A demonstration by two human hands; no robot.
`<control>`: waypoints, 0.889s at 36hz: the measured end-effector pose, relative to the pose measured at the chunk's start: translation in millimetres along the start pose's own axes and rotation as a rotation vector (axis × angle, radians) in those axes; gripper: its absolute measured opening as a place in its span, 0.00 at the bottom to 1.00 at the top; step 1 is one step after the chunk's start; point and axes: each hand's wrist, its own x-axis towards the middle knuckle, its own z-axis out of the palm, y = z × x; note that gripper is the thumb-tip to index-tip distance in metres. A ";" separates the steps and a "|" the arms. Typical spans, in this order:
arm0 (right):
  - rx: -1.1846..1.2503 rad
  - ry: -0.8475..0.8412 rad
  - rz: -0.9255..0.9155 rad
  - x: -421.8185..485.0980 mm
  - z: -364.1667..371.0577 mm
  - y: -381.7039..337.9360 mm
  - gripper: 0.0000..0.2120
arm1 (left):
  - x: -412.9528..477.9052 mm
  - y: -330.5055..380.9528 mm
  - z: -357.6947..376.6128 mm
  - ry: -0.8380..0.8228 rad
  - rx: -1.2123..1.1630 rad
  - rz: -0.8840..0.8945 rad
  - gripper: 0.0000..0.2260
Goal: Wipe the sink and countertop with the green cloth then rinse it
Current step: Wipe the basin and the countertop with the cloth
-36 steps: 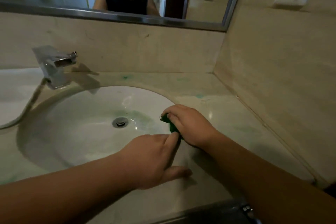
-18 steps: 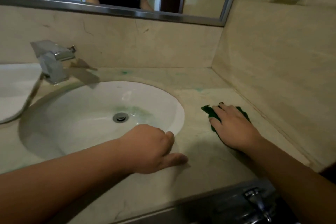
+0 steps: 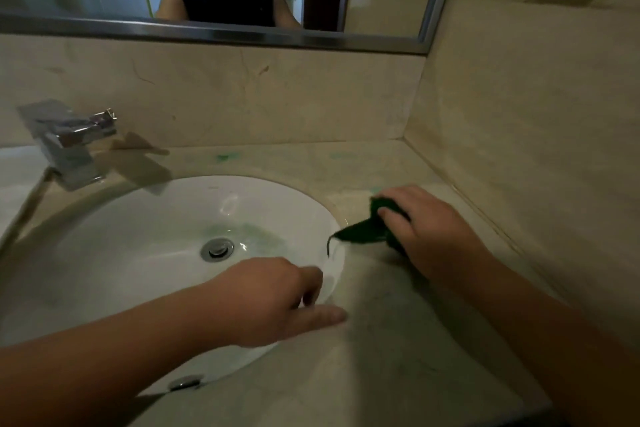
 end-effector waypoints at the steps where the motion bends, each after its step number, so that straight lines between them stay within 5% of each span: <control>1: -0.031 0.010 0.056 1.7 -4.7 13.6 0.11 | 8.6 0.0 0.1 -0.004 -0.011 -0.039 0.28; 7: -0.396 -0.103 0.277 -3.2 22.7 53.5 0.23 | 48.3 5.8 2.0 -0.007 -0.066 -0.071 0.34; 11: -0.341 -0.148 0.177 2.0 35.9 18.4 0.24 | 48.6 10.1 11.1 0.014 -0.106 0.017 0.24; 16: -0.059 -0.181 -0.141 15.9 54.6 -8.3 0.19 | 48.5 2.1 9.5 0.075 0.039 0.091 0.36; 19: 0.004 -0.156 -0.215 25.7 36.5 -4.6 0.15 | 51.4 -13.6 -8.1 0.049 0.050 0.103 0.34; 26: -0.031 0.131 0.098 59.1 -25.0 70.7 0.16 | 86.0 -84.3 -44.6 0.230 0.106 -0.072 0.31; 32: -0.318 -0.140 0.295 80.9 14.0 130.9 0.30 | 108.3 -131.4 -32.1 0.171 0.229 -0.185 0.42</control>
